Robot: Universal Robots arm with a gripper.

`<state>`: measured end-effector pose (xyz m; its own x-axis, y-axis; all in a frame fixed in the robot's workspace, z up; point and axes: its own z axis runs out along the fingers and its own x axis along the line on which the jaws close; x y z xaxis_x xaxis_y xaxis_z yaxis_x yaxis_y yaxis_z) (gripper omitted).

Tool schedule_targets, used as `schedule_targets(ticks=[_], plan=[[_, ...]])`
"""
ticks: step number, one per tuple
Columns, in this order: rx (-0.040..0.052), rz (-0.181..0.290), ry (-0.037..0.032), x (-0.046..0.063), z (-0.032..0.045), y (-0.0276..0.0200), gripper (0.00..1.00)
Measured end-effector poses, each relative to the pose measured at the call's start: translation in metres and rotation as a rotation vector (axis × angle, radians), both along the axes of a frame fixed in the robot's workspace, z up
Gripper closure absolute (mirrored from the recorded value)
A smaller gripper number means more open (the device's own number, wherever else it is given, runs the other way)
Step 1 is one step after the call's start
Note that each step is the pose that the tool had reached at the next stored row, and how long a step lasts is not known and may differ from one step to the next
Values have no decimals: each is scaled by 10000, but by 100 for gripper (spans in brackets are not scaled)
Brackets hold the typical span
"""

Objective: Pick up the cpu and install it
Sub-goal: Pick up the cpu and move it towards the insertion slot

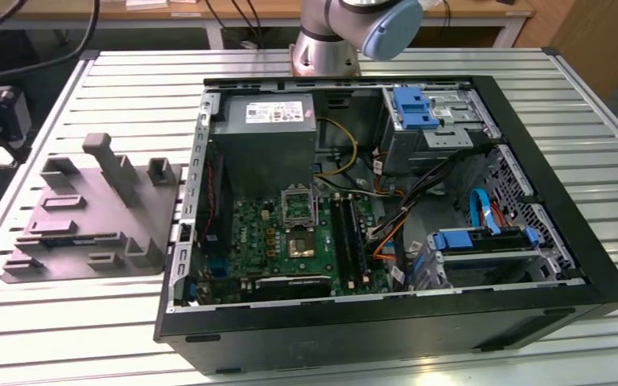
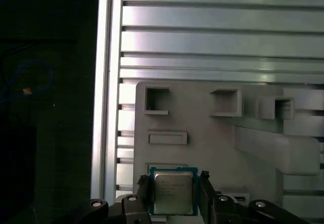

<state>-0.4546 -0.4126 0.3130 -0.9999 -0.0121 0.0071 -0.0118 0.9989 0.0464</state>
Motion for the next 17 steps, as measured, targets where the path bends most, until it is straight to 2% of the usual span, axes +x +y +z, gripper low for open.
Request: schedule_targets(ticks=[17], plan=[[1, 1, 8, 4, 764, 0, 53]])
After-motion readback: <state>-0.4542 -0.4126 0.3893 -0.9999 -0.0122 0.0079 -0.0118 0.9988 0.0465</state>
